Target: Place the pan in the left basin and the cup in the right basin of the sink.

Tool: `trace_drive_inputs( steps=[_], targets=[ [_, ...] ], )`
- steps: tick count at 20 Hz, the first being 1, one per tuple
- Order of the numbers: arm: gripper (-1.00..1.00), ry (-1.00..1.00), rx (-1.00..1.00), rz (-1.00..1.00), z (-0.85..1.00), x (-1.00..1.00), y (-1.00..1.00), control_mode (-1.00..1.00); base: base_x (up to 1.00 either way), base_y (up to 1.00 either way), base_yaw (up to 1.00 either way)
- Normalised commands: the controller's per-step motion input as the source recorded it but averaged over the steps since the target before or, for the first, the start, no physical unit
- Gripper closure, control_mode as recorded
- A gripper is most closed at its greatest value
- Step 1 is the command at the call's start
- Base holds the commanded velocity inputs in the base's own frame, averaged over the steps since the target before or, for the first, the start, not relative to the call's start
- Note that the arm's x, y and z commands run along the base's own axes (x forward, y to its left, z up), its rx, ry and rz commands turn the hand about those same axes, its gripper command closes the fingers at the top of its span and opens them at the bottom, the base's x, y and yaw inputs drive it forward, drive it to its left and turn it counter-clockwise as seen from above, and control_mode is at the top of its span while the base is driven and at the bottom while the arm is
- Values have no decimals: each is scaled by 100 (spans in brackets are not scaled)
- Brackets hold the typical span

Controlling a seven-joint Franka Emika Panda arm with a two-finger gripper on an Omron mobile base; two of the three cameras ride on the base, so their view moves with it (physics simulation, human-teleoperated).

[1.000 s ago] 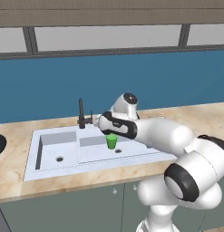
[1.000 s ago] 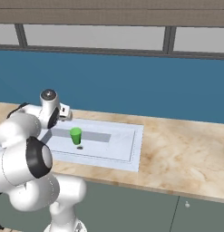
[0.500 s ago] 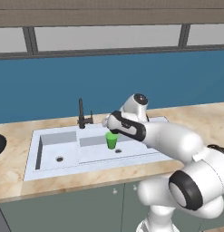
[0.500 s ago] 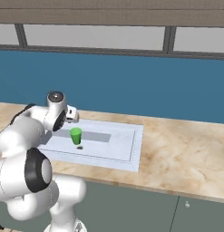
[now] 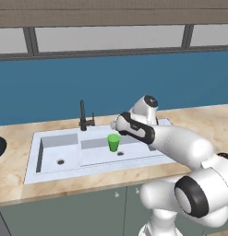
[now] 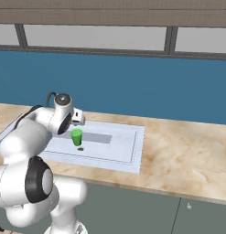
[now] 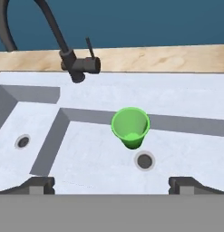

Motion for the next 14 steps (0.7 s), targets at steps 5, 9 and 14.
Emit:
trace_drive_inputs(
  steps=[5,9,14],
  targets=[
    [-100,0,0,0,0,0,-2,100,-1,-1,0],
    [-100,0,0,0,0,0,0,100,-31,1,0],
    [-100,0,0,0,0,0,0,100,-65,22,0]
  ],
)
